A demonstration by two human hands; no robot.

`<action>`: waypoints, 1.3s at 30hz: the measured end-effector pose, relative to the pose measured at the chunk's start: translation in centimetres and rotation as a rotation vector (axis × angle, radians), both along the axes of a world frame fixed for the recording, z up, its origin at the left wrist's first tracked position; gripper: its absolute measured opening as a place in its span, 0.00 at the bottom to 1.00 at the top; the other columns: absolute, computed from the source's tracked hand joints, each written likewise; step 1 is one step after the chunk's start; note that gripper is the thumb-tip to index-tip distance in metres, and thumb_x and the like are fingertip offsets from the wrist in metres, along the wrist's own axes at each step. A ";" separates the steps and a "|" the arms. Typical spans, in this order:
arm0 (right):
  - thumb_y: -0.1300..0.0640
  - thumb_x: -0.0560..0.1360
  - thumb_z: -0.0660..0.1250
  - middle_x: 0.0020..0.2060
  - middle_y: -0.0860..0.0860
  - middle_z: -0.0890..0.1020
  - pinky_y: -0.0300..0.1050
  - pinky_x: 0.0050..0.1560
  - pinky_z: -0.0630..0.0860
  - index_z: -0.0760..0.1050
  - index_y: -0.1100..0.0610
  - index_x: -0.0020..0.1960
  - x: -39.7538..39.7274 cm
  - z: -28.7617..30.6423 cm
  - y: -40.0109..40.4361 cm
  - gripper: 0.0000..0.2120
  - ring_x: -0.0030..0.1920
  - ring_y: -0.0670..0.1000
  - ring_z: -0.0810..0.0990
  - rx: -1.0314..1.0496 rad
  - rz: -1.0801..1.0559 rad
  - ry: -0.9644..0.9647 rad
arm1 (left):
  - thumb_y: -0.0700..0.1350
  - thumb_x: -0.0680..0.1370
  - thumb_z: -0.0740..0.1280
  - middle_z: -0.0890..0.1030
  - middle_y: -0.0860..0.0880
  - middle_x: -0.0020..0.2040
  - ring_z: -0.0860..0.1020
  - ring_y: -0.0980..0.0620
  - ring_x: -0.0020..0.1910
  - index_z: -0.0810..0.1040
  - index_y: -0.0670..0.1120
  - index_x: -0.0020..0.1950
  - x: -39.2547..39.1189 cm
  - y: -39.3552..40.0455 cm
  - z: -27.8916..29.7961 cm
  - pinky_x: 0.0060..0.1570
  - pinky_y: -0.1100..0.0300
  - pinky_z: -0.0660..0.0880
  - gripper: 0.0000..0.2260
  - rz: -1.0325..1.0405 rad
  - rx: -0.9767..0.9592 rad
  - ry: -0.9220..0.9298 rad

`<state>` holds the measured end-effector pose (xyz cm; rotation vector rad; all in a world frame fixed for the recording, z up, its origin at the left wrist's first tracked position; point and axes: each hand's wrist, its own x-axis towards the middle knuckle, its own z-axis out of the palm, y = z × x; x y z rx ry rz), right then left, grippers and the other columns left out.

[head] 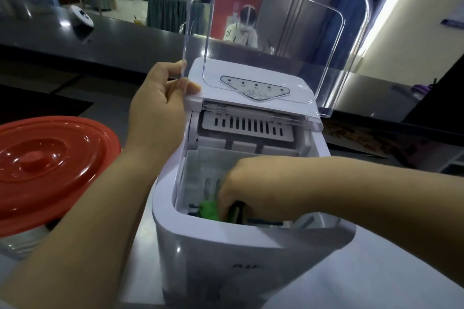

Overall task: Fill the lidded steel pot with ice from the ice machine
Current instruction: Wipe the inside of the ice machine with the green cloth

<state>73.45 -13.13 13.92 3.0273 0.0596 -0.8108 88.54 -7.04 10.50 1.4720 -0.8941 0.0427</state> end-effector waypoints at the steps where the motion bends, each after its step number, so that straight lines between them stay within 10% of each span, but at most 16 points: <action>1: 0.66 0.75 0.63 0.48 0.49 0.81 0.44 0.44 0.74 0.79 0.52 0.57 0.0 -0.3 0.1 0.15 0.46 0.52 0.78 -0.025 0.006 0.061 | 0.44 0.82 0.57 0.81 0.56 0.45 0.78 0.58 0.42 0.71 0.53 0.58 0.0 0.1 0.0 0.39 0.74 0.72 0.08 -0.002 0.002 0.000; 8: 0.69 0.71 0.64 0.39 0.51 0.75 0.31 0.19 0.64 0.78 0.58 0.57 -0.5 -0.1 -0.5 0.16 0.30 0.47 0.65 -0.265 -0.064 0.385 | 0.45 0.82 0.57 0.81 0.56 0.46 0.78 0.57 0.44 0.71 0.52 0.61 0.1 0.2 0.0 0.38 0.75 0.72 0.10 -0.019 0.015 0.009; 16: 0.64 0.75 0.64 0.49 0.51 0.79 0.43 0.40 0.68 0.78 0.54 0.59 -0.2 0.4 -0.9 0.15 0.46 0.54 0.76 -0.262 -0.071 0.226 | 0.45 0.82 0.57 0.81 0.55 0.47 0.79 0.59 0.46 0.71 0.51 0.62 0.3 0.1 -0.1 0.42 0.76 0.72 0.10 -0.015 0.009 0.009; 21: 0.62 0.76 0.63 0.48 0.53 0.78 0.45 0.42 0.68 0.77 0.58 0.60 -0.6 -0.4 -0.9 0.13 0.45 0.55 0.75 -0.327 -0.085 0.315 | 0.45 0.82 0.57 0.81 0.56 0.46 0.79 0.59 0.45 0.71 0.52 0.60 0.2 0.1 -0.1 0.41 0.75 0.72 0.09 -0.011 0.005 0.009; 28: 0.65 0.75 0.59 0.52 0.52 0.73 0.39 0.33 0.68 0.67 0.57 0.61 0.2 0.3 -1.0 0.15 0.39 0.48 0.71 -0.093 -0.260 -0.040 | 0.44 0.82 0.58 0.82 0.55 0.45 0.79 0.55 0.45 0.72 0.52 0.60 0.2 -0.1 -0.1 0.40 0.73 0.71 0.09 0.003 -0.007 0.018; 39: 0.62 0.75 0.66 0.62 0.49 0.67 0.52 0.52 0.76 0.66 0.52 0.69 2.1 -1.7 -0.2 0.25 0.53 0.53 0.73 0.016 -0.148 -0.070 | 0.44 0.81 0.58 0.82 0.56 0.45 0.77 0.62 0.39 0.72 0.54 0.58 0.3 0.0 -0.2 0.39 0.71 0.71 0.08 0.005 0.000 0.004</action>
